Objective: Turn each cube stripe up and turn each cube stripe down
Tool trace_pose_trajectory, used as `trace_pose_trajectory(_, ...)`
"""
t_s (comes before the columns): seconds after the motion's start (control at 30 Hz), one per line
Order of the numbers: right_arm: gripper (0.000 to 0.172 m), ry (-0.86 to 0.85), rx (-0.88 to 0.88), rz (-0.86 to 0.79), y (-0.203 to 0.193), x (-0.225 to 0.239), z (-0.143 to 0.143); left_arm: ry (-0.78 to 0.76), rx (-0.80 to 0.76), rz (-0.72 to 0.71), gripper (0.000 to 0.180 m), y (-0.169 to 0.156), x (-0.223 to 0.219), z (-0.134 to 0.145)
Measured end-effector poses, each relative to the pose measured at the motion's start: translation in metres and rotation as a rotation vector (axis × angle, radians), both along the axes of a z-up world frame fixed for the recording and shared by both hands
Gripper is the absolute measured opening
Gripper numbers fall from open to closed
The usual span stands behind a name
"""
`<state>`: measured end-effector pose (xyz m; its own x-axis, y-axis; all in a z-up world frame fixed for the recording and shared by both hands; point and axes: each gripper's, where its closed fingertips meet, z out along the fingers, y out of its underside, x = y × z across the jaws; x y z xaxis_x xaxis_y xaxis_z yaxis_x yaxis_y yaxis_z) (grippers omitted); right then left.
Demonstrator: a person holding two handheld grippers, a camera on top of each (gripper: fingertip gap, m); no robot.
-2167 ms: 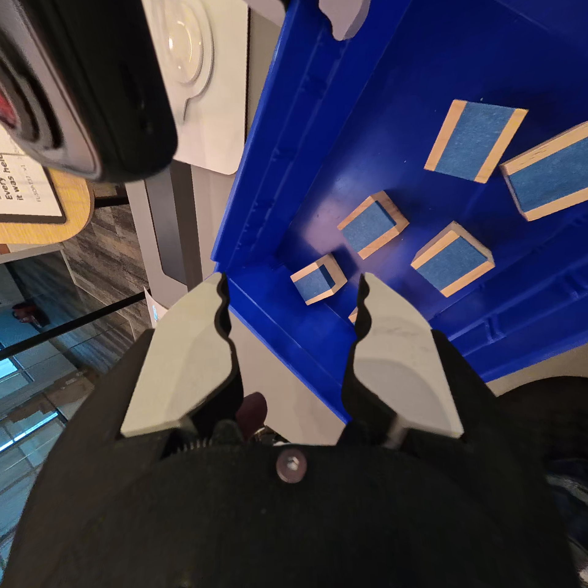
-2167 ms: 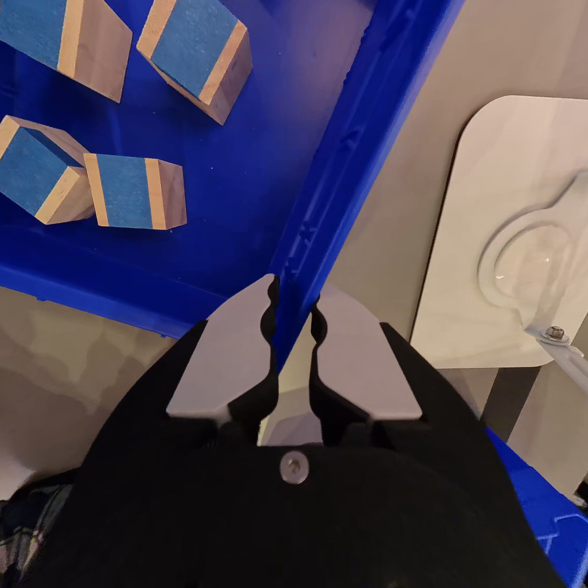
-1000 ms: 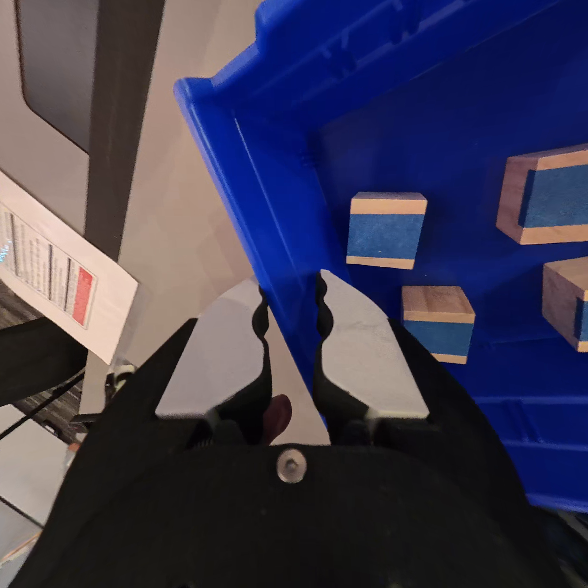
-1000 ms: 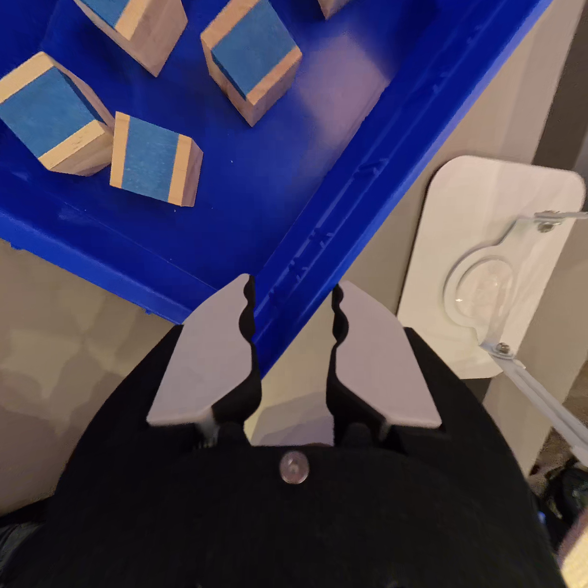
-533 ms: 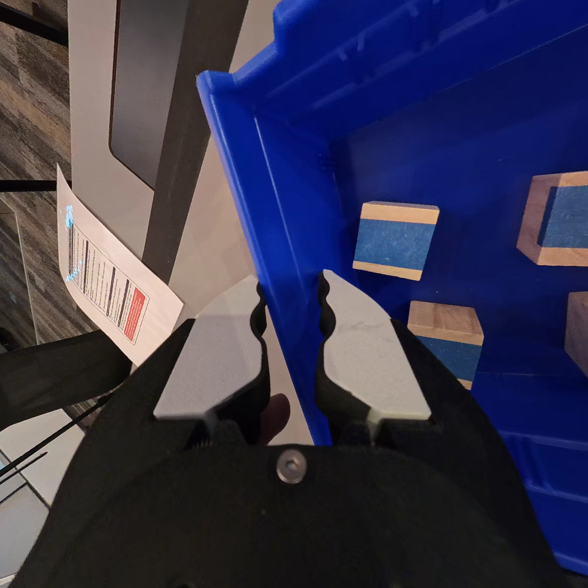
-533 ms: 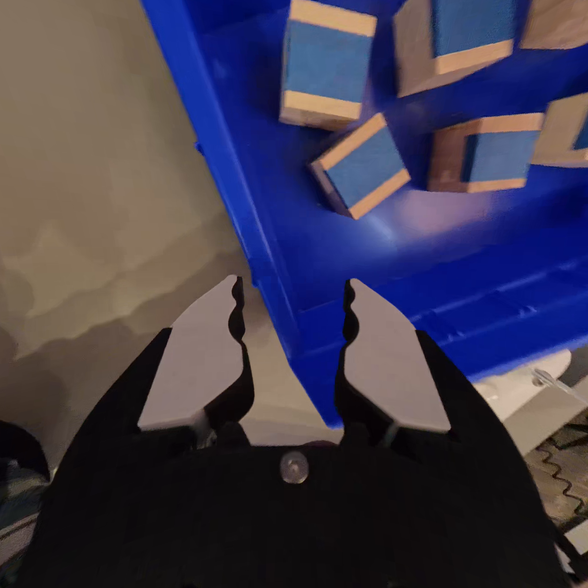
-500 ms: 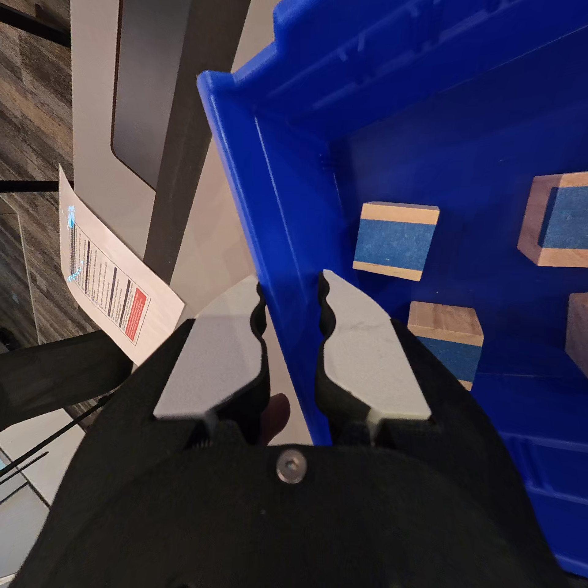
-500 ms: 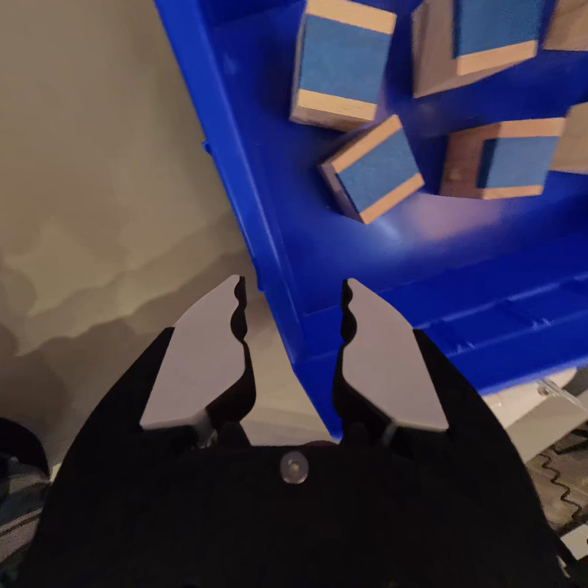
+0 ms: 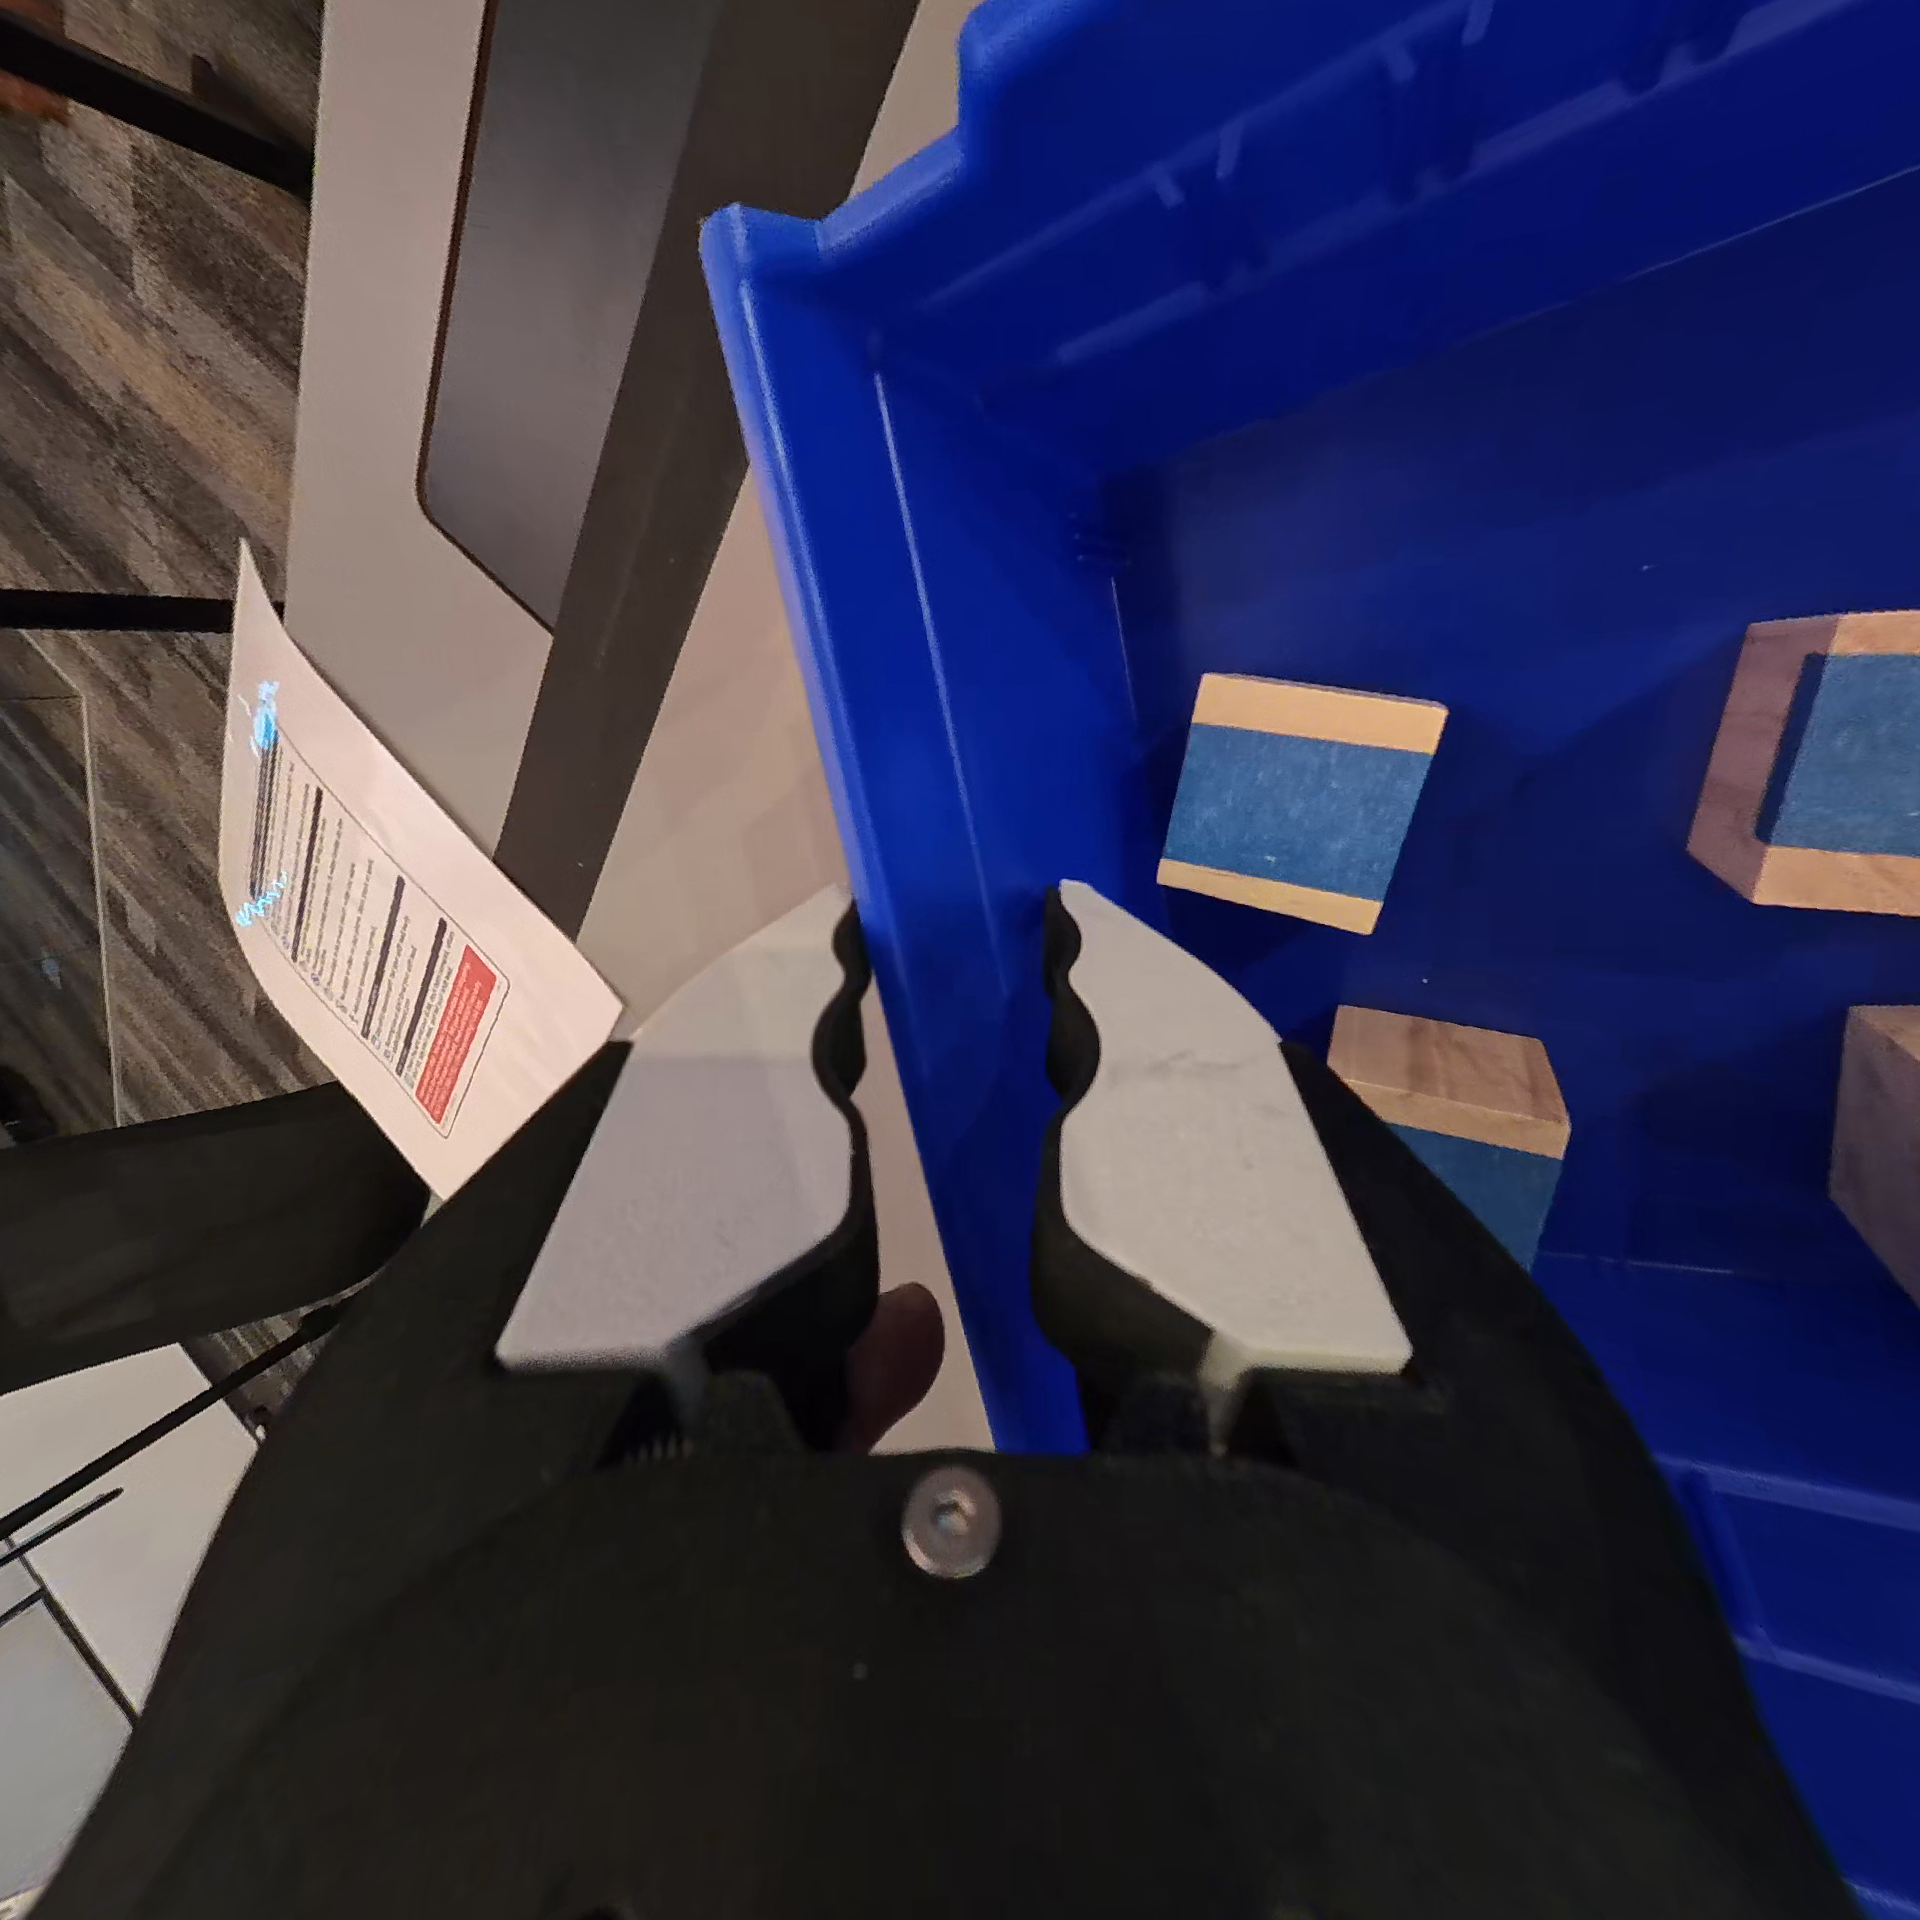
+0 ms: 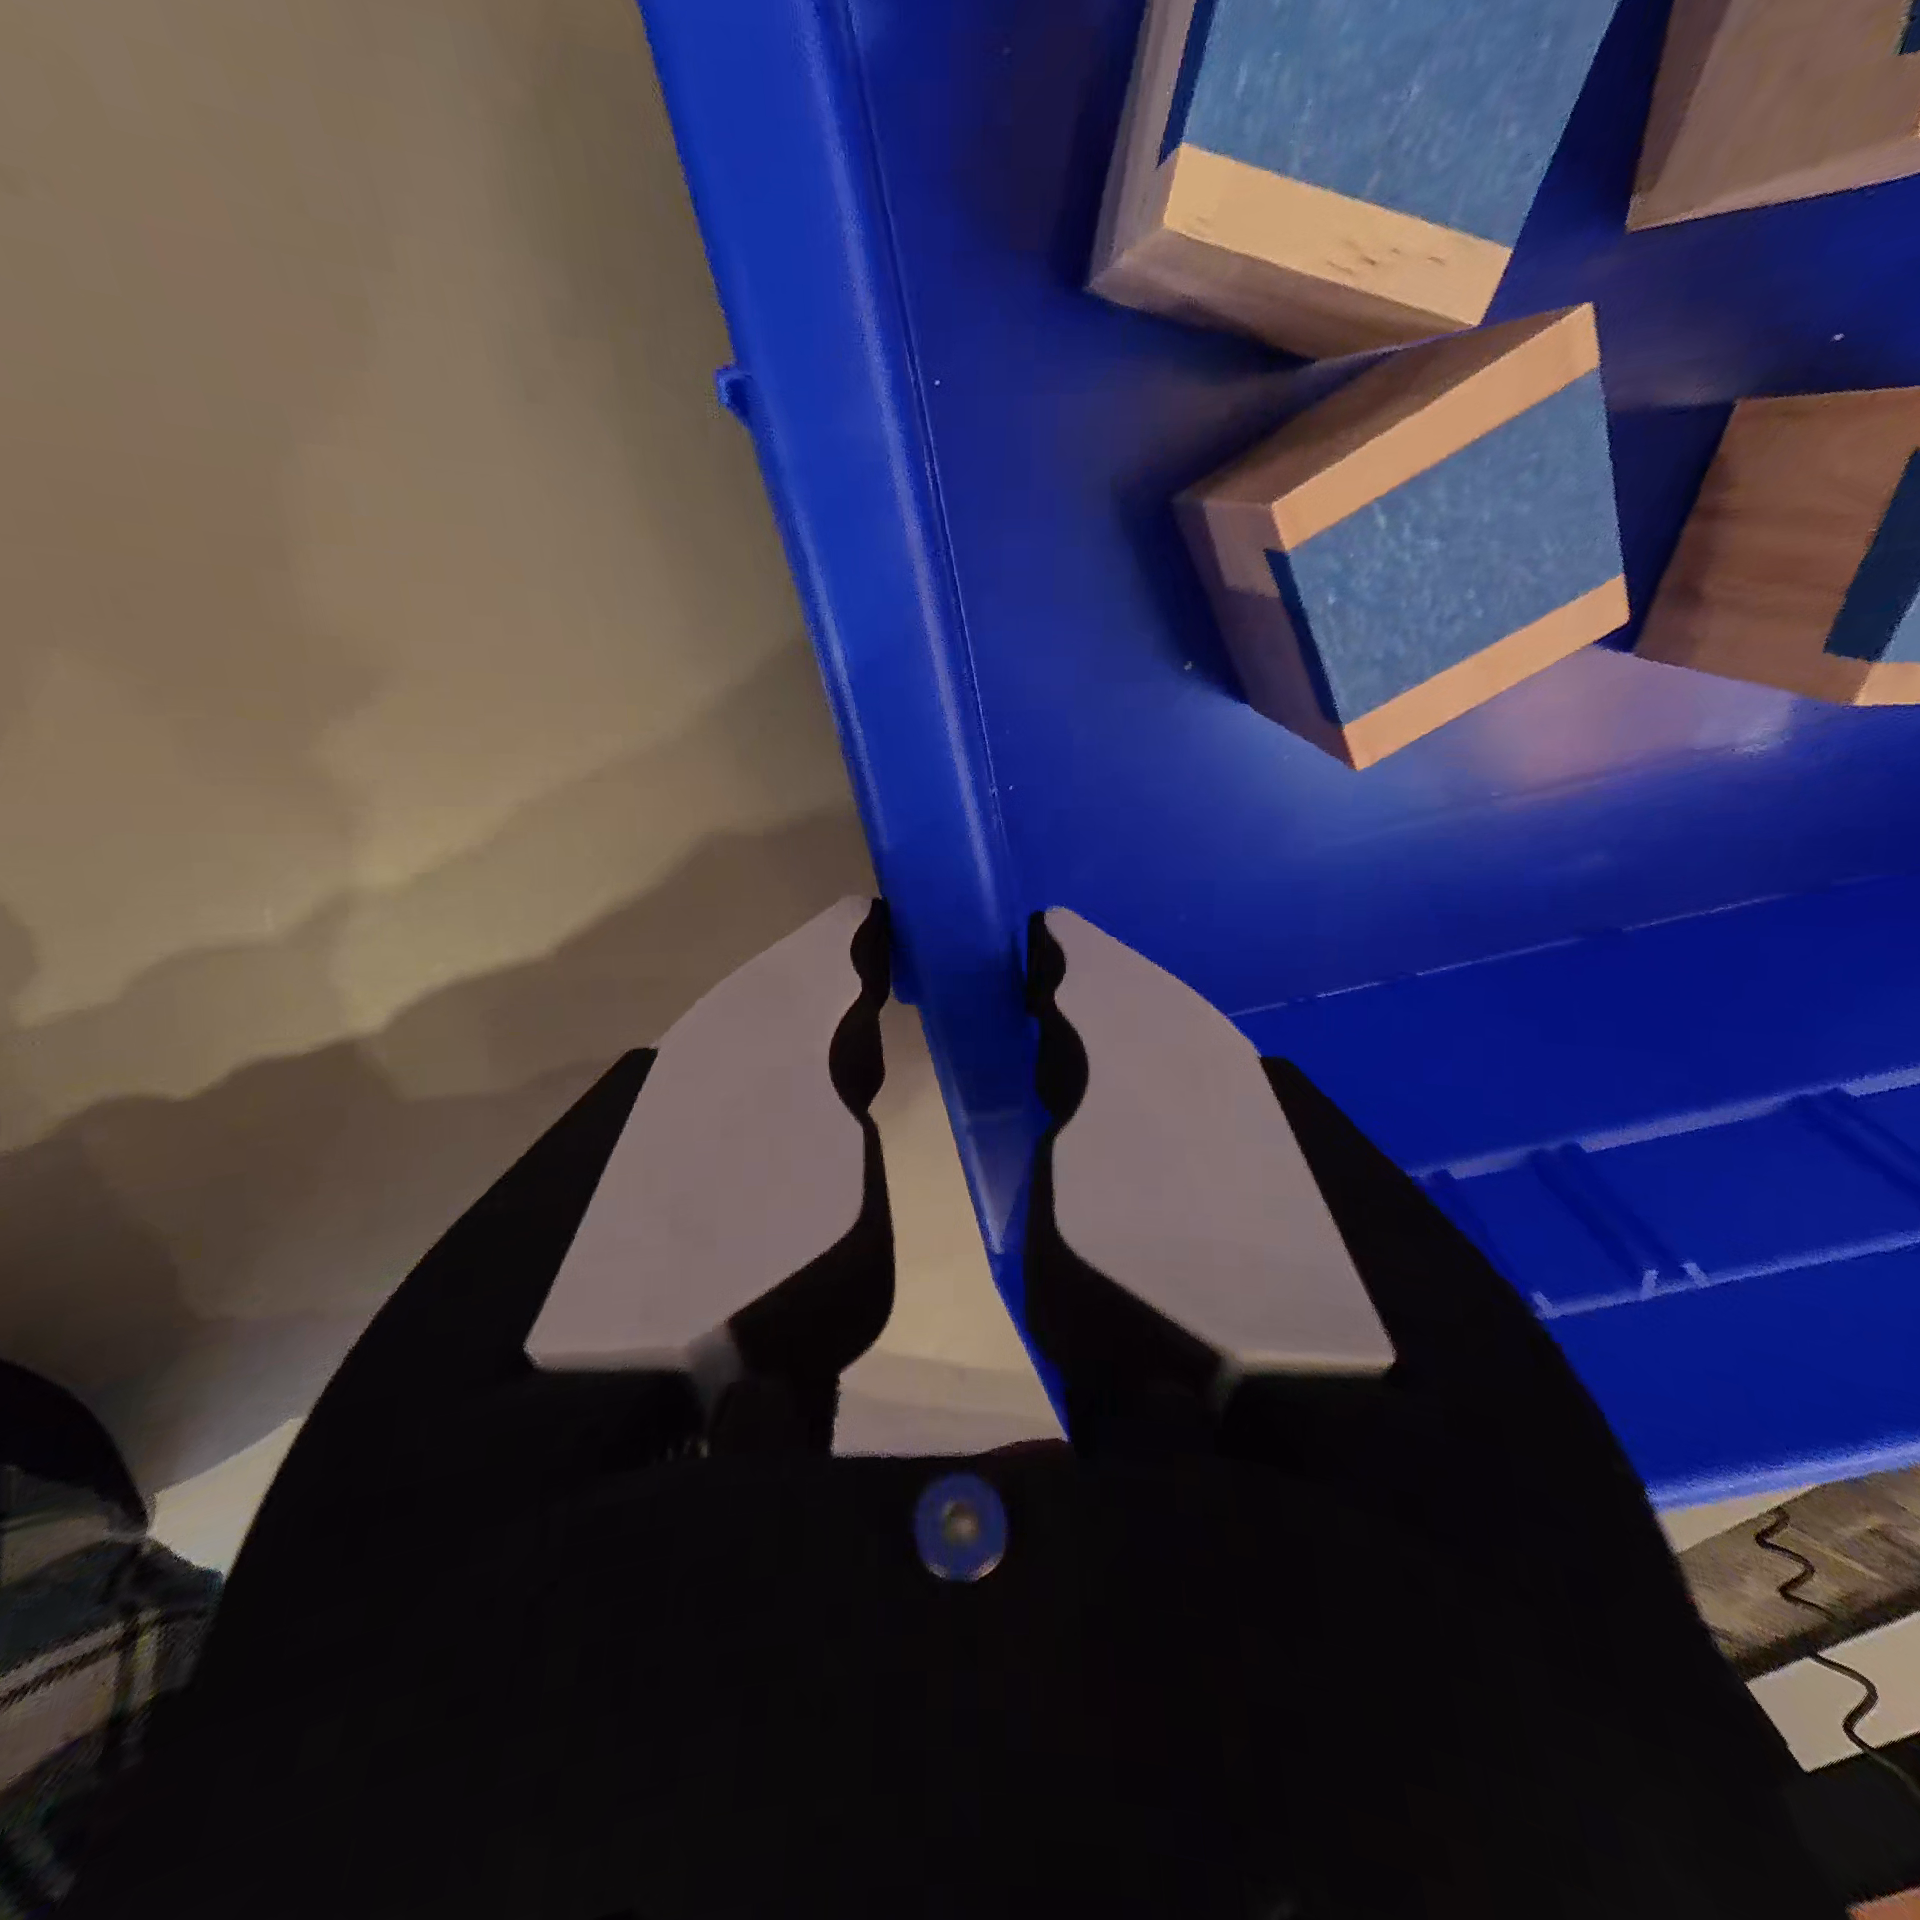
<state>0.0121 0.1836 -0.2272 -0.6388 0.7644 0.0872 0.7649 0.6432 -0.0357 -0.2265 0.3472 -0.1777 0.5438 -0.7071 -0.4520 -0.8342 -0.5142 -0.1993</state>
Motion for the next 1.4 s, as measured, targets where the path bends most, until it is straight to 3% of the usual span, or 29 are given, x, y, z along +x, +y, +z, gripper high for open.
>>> trace_pose_trajectory(0.33, 0.025, 0.061, 0.005, -0.050, -0.003, -0.023, 0.000, -0.068, 0.134, 0.076, 0.040, 0.001, -0.023, 0.047)
trace_pose_trajectory(0.87, 0.025, 0.135, 0.005, -0.280, -0.002, -0.083, 0.000, -0.179, 0.398, 0.146, 0.034, -0.025, -0.060, 0.140)
trace_pose_trajectory(1.4, 0.025, 0.157, 0.032, -0.600, 0.031, -0.165, 0.000, -0.236, 0.477, 0.155, 0.034, -0.038, -0.072, 0.167)
